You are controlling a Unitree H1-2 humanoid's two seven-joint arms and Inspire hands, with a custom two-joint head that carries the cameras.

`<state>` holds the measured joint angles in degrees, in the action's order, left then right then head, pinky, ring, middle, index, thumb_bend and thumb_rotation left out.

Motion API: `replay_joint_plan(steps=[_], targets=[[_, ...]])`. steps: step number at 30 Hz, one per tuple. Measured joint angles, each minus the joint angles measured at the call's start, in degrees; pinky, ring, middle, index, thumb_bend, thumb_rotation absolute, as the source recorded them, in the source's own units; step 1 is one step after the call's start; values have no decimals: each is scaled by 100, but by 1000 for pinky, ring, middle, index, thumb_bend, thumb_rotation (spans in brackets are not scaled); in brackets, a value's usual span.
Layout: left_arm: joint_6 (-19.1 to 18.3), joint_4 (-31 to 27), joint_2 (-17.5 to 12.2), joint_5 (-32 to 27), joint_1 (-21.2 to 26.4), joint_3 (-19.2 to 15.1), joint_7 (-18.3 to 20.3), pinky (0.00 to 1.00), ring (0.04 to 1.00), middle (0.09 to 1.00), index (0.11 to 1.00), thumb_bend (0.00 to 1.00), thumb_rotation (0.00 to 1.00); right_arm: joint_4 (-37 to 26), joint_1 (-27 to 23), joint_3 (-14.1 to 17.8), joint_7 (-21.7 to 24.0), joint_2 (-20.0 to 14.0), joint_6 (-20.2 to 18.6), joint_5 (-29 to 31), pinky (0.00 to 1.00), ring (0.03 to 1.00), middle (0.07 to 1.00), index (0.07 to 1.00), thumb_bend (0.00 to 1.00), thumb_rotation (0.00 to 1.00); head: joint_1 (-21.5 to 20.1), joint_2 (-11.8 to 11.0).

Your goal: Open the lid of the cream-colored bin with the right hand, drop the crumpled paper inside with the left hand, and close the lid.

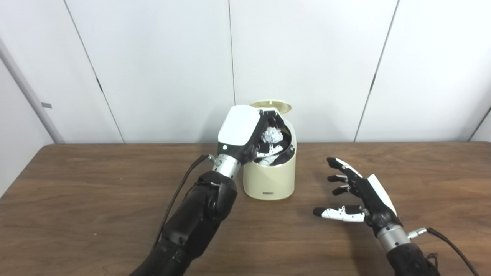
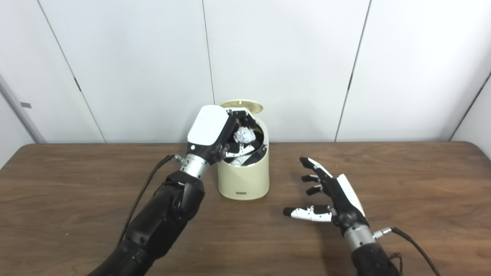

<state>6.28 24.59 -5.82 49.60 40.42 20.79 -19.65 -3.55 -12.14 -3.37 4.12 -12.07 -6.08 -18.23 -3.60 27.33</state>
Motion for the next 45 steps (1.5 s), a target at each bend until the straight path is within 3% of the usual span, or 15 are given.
replay_joint_plan(steps=[1, 2, 3, 6, 14, 24, 32, 36, 45], targets=[[-67, -47, -1, 13, -1, 15, 54, 444, 538, 579, 496, 522, 58, 0, 7, 6, -1, 0, 0, 1, 604, 777, 894, 875, 691, 172, 0, 0], [-123, -107, -1, 27, -1, 24, 126, 459, 554, 595, 574, 724, 94, 0, 12, 12, -2, -1, 0, 1, 607, 778, 896, 876, 689, 177, 0, 9], [-192, -148, -2, 43, -1, 30, 200, 468, 565, 604, 608, 794, 113, -2, 15, 13, -2, -1, 0, 1, 610, 775, 898, 877, 688, 181, 0, 9], [-347, -280, -5, 59, -2, 45, 407, 520, 613, 643, 671, 861, 139, -11, 21, 12, -1, 0, -2, -5, 619, 772, 907, 881, 686, 179, 0, 9], [-522, -472, -26, 24, -7, 47, 703, 556, 667, 719, 744, 887, 136, -12, 23, 18, -1, -22, 0, -4, 614, 767, 910, 883, 685, 179, 35, 70], [-632, -536, -38, 60, -18, 80, 769, 538, 674, 734, 752, 885, 146, -12, 22, 25, 2, -32, -1, 1, 610, 762, 903, 879, 692, 178, 79, 97], [-983, -702, -96, 450, -17, 240, 925, 604, 756, 822, 781, 936, 236, -12, 22, 24, 15, -37, -1, 4, 603, 761, 908, 886, 684, 162, 88, 105], [-1109, -789, -140, 627, -17, 313, 1037, 675, 791, 831, 793, 942, 262, -12, 22, 29, 17, -49, -2, 15, 613, 771, 907, 886, 688, 169, 88, 105], [-1191, -860, -152, 661, -21, 324, 1120, 646, 768, 818, 786, 937, 245, -11, 18, 33, 17, -47, -2, 42, 604, 765, 900, 882, 693, 184, 114, 141]])
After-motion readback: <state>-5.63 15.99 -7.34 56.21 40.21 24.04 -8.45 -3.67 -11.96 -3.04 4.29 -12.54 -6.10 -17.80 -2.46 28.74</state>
